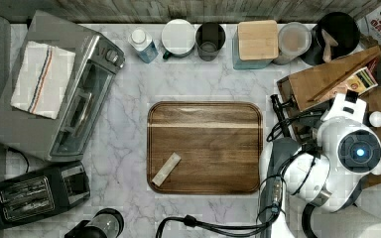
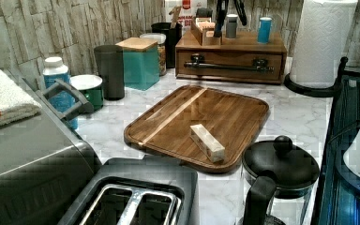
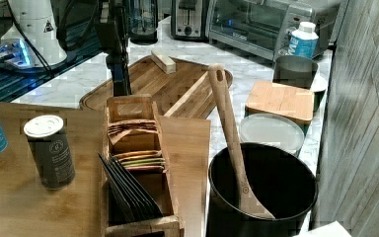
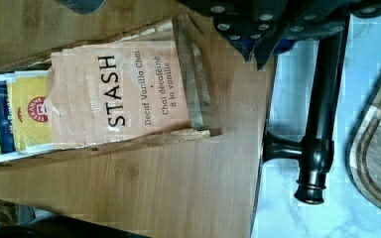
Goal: Close the drawer.
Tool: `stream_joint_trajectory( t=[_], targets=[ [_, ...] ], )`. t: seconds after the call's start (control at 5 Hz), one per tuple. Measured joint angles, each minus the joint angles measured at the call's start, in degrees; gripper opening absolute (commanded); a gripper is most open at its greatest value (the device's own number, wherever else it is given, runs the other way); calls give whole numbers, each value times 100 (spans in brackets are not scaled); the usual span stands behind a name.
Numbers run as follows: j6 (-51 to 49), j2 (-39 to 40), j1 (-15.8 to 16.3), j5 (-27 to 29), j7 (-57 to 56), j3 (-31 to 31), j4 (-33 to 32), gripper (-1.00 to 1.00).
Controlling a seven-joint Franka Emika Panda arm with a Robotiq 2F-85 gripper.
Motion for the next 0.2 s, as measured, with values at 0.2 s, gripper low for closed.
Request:
stream_joint_trajectory(
  t=[0.2],
  targets=[
    [17,0,3,0,0,-4,0,-100]
  ],
)
